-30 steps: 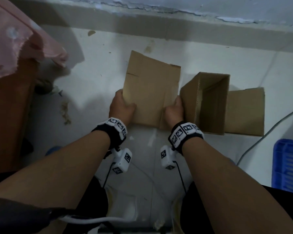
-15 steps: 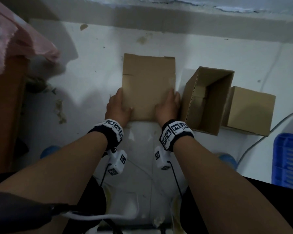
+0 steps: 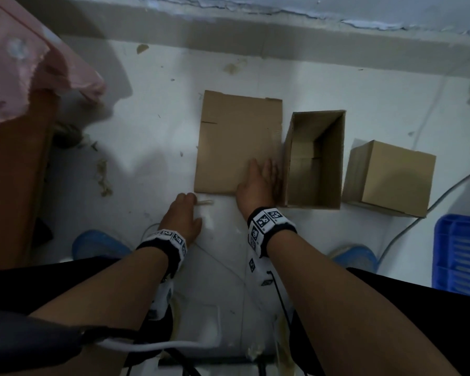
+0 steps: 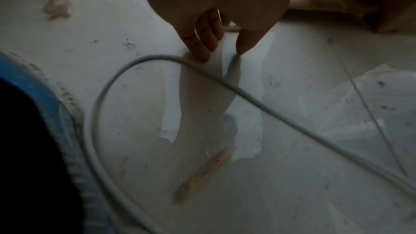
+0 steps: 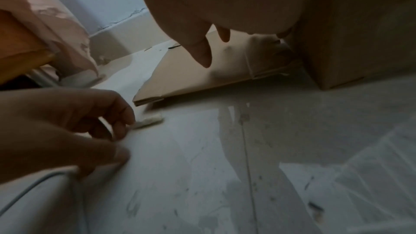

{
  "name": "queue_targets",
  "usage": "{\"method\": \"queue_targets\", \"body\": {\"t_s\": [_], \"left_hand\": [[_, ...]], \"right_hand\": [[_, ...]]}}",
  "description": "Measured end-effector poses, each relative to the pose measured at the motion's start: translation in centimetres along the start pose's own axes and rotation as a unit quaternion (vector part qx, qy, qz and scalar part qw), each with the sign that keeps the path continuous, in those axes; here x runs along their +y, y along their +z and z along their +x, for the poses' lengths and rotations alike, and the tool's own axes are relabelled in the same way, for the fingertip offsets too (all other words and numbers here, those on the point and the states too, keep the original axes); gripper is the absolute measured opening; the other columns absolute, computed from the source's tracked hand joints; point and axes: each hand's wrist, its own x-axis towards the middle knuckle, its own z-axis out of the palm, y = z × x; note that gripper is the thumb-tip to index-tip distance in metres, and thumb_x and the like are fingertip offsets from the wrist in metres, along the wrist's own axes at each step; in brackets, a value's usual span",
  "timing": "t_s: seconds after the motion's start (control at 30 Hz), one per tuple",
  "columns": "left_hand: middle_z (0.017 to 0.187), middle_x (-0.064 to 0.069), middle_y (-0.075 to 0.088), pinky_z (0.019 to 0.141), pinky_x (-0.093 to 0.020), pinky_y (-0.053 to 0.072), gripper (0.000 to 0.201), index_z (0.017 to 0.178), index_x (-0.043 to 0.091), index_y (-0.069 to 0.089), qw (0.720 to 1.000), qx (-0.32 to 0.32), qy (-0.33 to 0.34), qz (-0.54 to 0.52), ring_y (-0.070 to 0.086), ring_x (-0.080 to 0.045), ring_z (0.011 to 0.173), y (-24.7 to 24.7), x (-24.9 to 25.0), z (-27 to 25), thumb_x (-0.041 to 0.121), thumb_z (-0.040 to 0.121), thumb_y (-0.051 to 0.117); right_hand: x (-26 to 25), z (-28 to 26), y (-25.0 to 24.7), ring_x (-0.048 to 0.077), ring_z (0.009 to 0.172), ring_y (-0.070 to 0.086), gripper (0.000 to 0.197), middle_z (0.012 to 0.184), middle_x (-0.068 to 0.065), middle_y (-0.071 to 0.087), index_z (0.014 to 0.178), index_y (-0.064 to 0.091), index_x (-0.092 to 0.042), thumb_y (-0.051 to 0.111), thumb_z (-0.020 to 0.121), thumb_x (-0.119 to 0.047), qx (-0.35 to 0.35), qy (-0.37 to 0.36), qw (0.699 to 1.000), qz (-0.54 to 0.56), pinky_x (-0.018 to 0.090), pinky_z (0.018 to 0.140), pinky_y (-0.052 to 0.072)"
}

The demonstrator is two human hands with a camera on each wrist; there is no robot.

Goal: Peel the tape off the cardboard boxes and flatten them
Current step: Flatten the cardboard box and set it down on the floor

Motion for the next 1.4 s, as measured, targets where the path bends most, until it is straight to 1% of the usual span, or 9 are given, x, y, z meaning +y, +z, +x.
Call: {"method": "queue_targets", "body": {"t_s": [0.1, 0.2, 0.3, 0.47, 0.6, 0.77, 1.0, 1.23, 1.4], "left_hand": [[0.105, -0.012, 0.050, 0.079, -0.032, 0.040, 0.026, 0.093, 0.005, 0.062, 0.998, 0.039, -0.018, -0.050, 0.054, -0.027, 0.092, -0.7, 1.2, 0.9, 0.028, 0.089, 0.074], [0.085, -0.012, 0.059, 0.068, -0.031, 0.037, 0.020, 0.073, 0.013, 0.054, 0.996, 0.060, -0.025, -0.066, 0.060, -0.031, 0.082, -0.8, 2.4, 1.7, 0.016, 0.088, 0.067], [0.077, -0.007, 0.061, 0.064, -0.028, 0.036, 0.020, 0.076, 0.017, 0.050, 0.997, 0.027, -0.009, -0.074, 0.057, -0.027, 0.074, -0.5, 3.2, 1.4, 0.016, 0.088, 0.066], [0.083, -0.001, 0.064, 0.065, -0.022, 0.040, 0.021, 0.088, 0.020, 0.054, 0.990, 0.028, 0.003, -0.138, 0.063, -0.022, 0.081, -1.1, 3.5, 1.9, 0.006, 0.083, 0.069], [0.077, -0.001, 0.062, 0.064, -0.025, 0.042, 0.021, 0.084, 0.014, 0.056, 0.983, 0.058, 0.016, -0.176, 0.056, -0.017, 0.071, -2.9, 5.0, 2.0, 0.007, 0.077, 0.074], [0.079, 0.002, 0.072, 0.078, -0.029, 0.060, 0.022, 0.077, 0.026, 0.063, 0.970, 0.081, 0.026, -0.229, 0.070, -0.013, 0.077, -3.8, 6.1, 0.9, 0.007, 0.075, 0.073], [0.093, -0.010, 0.074, 0.078, -0.025, 0.047, 0.012, 0.085, 0.007, 0.074, 0.965, 0.145, -0.016, -0.217, 0.067, -0.025, 0.090, -5.9, 8.1, 0.3, 0.015, 0.084, 0.066], [0.098, -0.005, 0.073, 0.083, -0.028, 0.050, 0.004, 0.086, 0.020, 0.066, 0.964, 0.169, 0.027, -0.205, 0.067, -0.023, 0.093, -9.9, 12.1, -0.6, 0.018, 0.084, 0.069], [0.108, -0.005, 0.072, 0.087, -0.029, 0.051, 0.015, 0.098, 0.015, 0.071, 0.957, 0.207, 0.054, -0.193, 0.066, -0.024, 0.099, -14.9, 15.2, -2.7, 0.013, 0.085, 0.066]], "right_hand": [[0.2, -0.7, 0.5, 0.033, 0.157, 0.008, 0.060, 0.168, 0.017, 0.018, 0.150, 0.040, -0.016, 0.048, 0.091, -0.009, -0.001, -0.024, 0.999, -0.034, 0.046, 0.128, 0.005], [0.2, -1.7, 0.8, 0.038, 0.150, 0.024, 0.050, 0.155, 0.019, 0.038, 0.135, 0.054, -0.008, 0.052, 0.085, -0.004, 0.031, -0.062, 0.997, -0.021, 0.053, 0.124, 0.020], [0.1, -2.5, 1.2, 0.039, 0.120, 0.053, 0.037, 0.124, 0.017, 0.062, 0.116, 0.068, -0.005, 0.059, 0.081, 0.001, 0.098, -0.134, 0.986, -0.003, 0.047, 0.100, 0.046], [-0.7, -2.6, 1.7, 0.033, 0.103, 0.061, 0.019, 0.114, 0.017, 0.065, 0.110, 0.065, -0.001, 0.053, 0.098, -0.010, -0.078, -0.084, 0.993, 0.018, 0.031, 0.074, 0.040], [-0.8, -2.0, 1.9, 0.021, 0.079, 0.068, 0.020, 0.094, 0.011, 0.071, 0.102, 0.073, -0.003, 0.065, 0.099, -0.022, -0.134, 0.035, 0.970, 0.202, 0.024, 0.066, 0.056], [-2.1, -1.9, 1.5, 0.026, 0.078, 0.068, 0.024, 0.079, 0.015, 0.073, 0.065, 0.070, -0.021, 0.072, 0.089, -0.020, -0.096, 0.079, 0.925, 0.359, 0.053, 0.081, 0.061], [-2.8, -2.1, -1.8, 0.024, 0.087, 0.071, 0.018, 0.092, 0.008, 0.077, 0.096, 0.079, -0.005, 0.065, 0.094, -0.016, 0.025, 0.088, 0.952, 0.291, 0.029, 0.081, 0.055], [-5.7, -3.1, -8.4, 0.032, 0.079, 0.073, 0.027, 0.078, 0.010, 0.074, 0.077, 0.068, -0.009, 0.075, 0.087, -0.032, 0.003, -0.009, 0.983, 0.184, 0.048, 0.078, 0.062], [-8.1, -5.3, -14.7, 0.022, 0.070, 0.061, 0.039, 0.067, 0.004, 0.061, 0.062, 0.051, -0.018, 0.085, 0.081, -0.026, -0.045, -0.061, 0.985, 0.155, 0.047, 0.079, 0.060]]}}
